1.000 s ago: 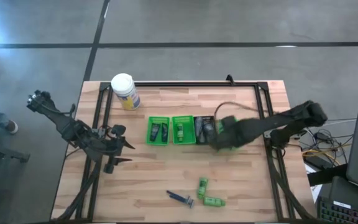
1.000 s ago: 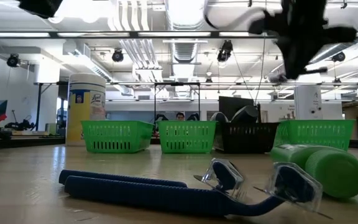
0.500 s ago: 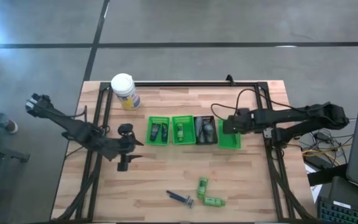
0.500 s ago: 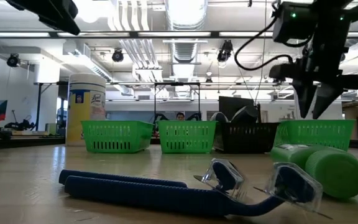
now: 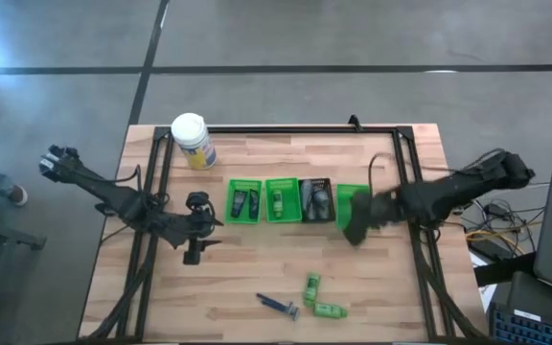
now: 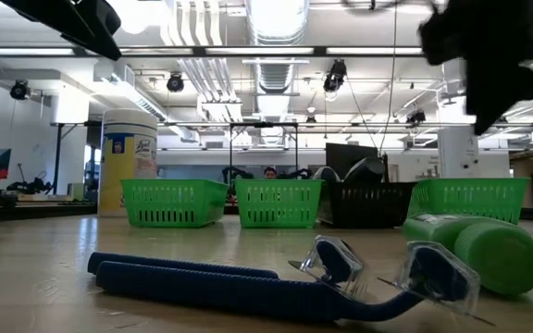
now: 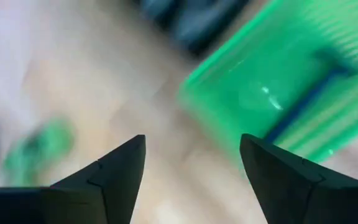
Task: Pick & Place Travel size toiletries
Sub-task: Put the green shampoo into the middle green bin
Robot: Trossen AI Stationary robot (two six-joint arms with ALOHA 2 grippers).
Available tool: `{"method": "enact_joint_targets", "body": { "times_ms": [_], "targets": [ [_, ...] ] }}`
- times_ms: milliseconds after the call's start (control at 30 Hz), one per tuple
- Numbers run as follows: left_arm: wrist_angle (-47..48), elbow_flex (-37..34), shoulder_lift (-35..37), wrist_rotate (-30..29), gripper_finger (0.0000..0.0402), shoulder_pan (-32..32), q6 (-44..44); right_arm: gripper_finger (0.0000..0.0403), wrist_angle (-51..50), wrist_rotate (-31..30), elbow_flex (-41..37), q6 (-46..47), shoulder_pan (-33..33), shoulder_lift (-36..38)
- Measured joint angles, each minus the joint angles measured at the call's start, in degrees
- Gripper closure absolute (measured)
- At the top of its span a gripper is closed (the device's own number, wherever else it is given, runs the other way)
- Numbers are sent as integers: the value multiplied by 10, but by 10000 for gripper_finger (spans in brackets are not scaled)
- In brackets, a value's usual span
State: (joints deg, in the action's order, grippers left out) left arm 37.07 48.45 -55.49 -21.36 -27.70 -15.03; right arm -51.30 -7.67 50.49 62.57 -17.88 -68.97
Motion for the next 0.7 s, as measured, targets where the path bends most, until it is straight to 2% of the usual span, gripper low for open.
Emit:
{"method": "enact_joint_targets", "body": {
  "times_ms": [67,167,300,533,700],
  "targets": [
    [4,0,0,6,180,1,2,140,14,29,19,7,-63,-38],
    [11,0,1,9,180,1,2,131,28,34,71,-5,-156,-114],
    [17,0,2,15,180,1,14,107,2,29,167,-27,-226,-230],
    [17,0,2,39,180,3,18,69,-19,56,307,-56,-245,-409],
    [17,0,2,67,180,3,17,67,-19,64,380,-68,-245,-484]
  ]
}}
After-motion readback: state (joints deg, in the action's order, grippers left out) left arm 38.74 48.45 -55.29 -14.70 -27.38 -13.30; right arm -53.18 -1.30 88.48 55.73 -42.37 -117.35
